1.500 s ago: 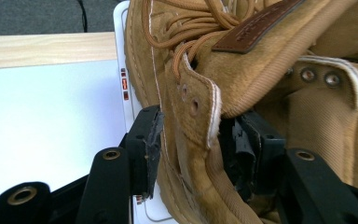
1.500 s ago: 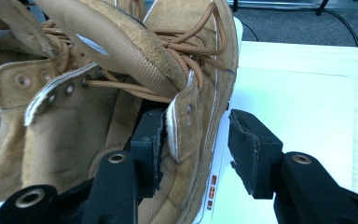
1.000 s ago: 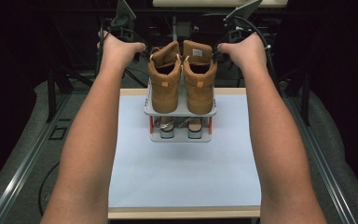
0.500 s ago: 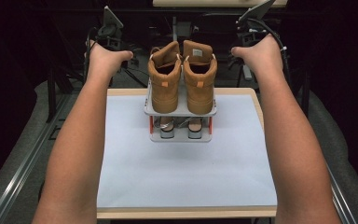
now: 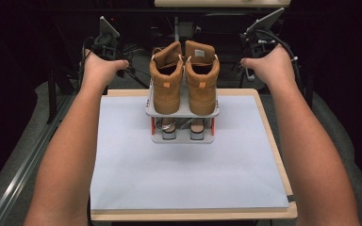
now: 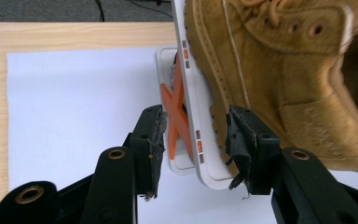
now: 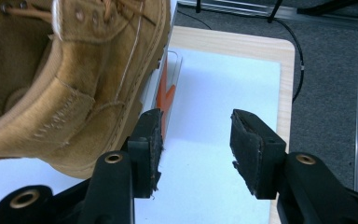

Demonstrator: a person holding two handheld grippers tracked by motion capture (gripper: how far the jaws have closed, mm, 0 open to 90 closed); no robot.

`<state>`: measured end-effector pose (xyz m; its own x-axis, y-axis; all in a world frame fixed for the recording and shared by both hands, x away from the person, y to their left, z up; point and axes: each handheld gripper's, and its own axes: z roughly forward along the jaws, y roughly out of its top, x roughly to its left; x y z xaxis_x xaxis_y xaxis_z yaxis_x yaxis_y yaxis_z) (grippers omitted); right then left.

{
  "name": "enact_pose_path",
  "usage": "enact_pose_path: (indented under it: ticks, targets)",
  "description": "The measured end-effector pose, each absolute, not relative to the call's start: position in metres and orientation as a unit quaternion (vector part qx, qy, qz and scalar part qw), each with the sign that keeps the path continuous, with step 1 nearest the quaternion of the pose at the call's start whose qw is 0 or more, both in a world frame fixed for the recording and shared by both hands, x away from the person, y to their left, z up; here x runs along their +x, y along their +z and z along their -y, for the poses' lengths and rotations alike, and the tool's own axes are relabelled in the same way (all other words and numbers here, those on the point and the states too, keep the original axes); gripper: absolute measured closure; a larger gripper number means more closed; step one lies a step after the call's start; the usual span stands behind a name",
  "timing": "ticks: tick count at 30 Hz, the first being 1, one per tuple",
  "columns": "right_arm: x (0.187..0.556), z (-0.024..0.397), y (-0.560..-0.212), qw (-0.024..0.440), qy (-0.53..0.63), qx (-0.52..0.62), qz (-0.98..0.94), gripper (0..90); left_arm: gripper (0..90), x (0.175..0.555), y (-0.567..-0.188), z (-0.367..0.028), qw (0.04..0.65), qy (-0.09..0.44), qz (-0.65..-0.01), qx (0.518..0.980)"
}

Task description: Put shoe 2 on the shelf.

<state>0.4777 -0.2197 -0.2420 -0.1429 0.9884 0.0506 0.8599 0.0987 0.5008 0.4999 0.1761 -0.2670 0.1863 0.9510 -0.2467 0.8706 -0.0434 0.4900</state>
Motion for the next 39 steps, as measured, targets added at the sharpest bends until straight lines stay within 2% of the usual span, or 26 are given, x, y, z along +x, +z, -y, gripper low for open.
enact_pose_path:
  ticks: [17, 28, 39]
  targets:
    - [0.472, 0.226, -0.289, 0.123, 0.209, 0.614, -0.751, 52.5, 50.2, 0.493, -0.297, -0.188, 0.27, 0.064, -0.618, 0.735]
    - [0.459, 0.226, -0.321, 0.103, 0.202, 0.588, -0.776, 51.9, 51.4, 0.48, -0.331, -0.187, 0.248, 0.056, -0.59, 0.766]
    - [0.445, 0.224, -0.355, 0.089, 0.2, 0.57, -0.792, 50.7, 51.2, 0.468, -0.359, -0.192, 0.254, 0.052, -0.583, 0.77]
